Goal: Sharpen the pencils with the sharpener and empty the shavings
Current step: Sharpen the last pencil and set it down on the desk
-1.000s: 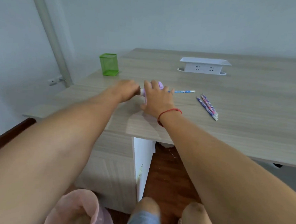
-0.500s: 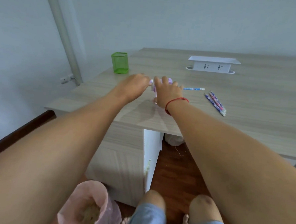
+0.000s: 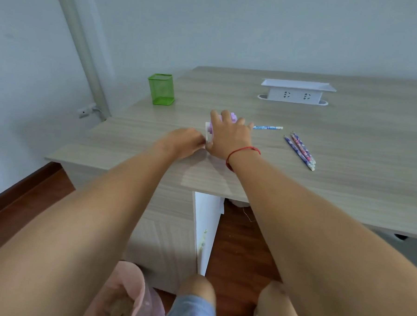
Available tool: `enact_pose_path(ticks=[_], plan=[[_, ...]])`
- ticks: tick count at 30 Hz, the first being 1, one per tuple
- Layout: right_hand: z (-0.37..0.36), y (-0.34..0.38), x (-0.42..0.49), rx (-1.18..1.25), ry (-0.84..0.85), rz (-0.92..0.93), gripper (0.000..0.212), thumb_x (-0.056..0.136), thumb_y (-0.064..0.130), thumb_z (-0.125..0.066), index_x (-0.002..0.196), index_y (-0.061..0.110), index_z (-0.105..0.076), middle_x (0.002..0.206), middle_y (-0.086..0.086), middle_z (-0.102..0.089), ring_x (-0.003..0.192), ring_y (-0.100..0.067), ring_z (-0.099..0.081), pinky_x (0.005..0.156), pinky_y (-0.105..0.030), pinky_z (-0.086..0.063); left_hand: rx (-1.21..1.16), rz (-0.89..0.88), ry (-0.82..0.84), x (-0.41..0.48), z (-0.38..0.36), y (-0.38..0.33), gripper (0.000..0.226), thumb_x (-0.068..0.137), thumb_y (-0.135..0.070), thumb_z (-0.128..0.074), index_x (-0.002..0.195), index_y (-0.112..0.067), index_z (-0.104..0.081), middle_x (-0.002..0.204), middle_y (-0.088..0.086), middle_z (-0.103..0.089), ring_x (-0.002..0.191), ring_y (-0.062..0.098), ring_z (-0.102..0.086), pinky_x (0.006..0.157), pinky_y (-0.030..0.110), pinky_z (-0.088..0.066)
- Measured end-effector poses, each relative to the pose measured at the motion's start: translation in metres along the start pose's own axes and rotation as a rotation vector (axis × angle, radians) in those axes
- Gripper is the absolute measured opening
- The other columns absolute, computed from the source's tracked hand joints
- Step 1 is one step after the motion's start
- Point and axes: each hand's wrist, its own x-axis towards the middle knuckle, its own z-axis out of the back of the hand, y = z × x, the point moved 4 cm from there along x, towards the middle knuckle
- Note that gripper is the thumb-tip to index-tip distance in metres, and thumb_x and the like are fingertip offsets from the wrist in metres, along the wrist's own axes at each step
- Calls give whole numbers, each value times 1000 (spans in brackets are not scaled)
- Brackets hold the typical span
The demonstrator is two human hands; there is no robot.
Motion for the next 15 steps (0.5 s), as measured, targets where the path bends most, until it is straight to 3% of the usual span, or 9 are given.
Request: enact_pose_path(ticks=[4,7,11,15], plan=[[0,-2,0,-14,19,8,59,86,35,-61,136,17,-37,135,-8,-41,111,-36,-51,104,-59,-33,135,32,-64,22,14,4,26,95,-19,-45,109,-5,-61,110,20,-64,99,38,-61,69,33,-37],[-1,-2,-1,-34,-22,-1,49,87,21,-58,132,18,-39,131,-7,-43,107,-36,-52,103,-60,-33,243,-32,-161,30,31,10,24,93,-16,-45,103,-6,-64,105,21,-66,97,38,-62,68,35,-41],[1,-3,3,-43,59,-11,53,88,20,-59,135,20,-35,134,-5,-41,112,-37,-50,102,-59,-35,200,-21,-252,25,53,12,25,95,-17,-42,87,-4,-62,91,22,-66,87,40,-63,63,39,-43],[-1,-2,5,-54,77,-14,56,89,23,-59,138,21,-32,137,-6,-39,115,-39,-49,103,-59,-35,190,-42,-330,8,63,2,31,100,-19,-38,88,2,-58,90,27,-63,84,44,-61,64,43,-43]])
